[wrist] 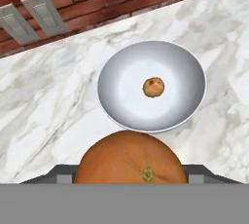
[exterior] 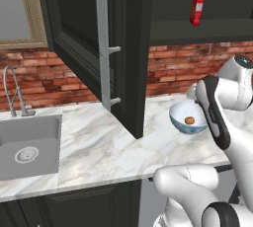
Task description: Open the cabinet. Pick the tangerine and tangerine from the cabinet and place them into the bowl. Then close the cabinet.
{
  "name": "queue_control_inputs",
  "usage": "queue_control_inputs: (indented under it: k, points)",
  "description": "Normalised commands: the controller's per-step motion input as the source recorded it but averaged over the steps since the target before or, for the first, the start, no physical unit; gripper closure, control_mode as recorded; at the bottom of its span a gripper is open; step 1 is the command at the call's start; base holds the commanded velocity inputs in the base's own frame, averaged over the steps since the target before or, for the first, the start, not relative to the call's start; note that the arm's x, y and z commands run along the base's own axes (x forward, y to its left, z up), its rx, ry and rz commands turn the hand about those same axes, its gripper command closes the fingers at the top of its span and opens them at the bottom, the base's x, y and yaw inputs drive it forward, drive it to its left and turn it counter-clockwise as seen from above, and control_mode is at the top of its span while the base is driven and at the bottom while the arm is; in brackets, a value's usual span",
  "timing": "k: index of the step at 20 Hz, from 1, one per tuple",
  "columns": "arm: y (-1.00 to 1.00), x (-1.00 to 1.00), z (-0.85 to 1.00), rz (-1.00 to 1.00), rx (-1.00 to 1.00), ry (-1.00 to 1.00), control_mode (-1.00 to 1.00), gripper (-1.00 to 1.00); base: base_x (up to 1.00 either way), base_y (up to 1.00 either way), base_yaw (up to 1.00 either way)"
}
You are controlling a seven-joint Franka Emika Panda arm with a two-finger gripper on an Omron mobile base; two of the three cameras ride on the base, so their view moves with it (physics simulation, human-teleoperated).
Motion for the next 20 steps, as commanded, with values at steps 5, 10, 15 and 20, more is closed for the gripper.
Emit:
queue_control_inputs:
  k: [5, 10, 15, 20]
  points:
    - [0.00, 0.42, -0.47, 0.00, 0.00, 0.00, -1.00, 1.00, 0.00, 0.00, 0.00]
    - [0.00, 0.57, -0.27, 0.01, 0.00, 0.05, -1.00, 1.00, 0.00, 0.00, 0.00]
    - [-0.28, 0.65, -0.20, 0.01, 0.01, 0.11, -1.00, 1.00, 0.00, 0.00, 0.00]
    - [-0.41, 0.54, -0.23, 0.00, 0.01, 0.07, -1.00, 1.00, 0.00, 0.00, 0.00]
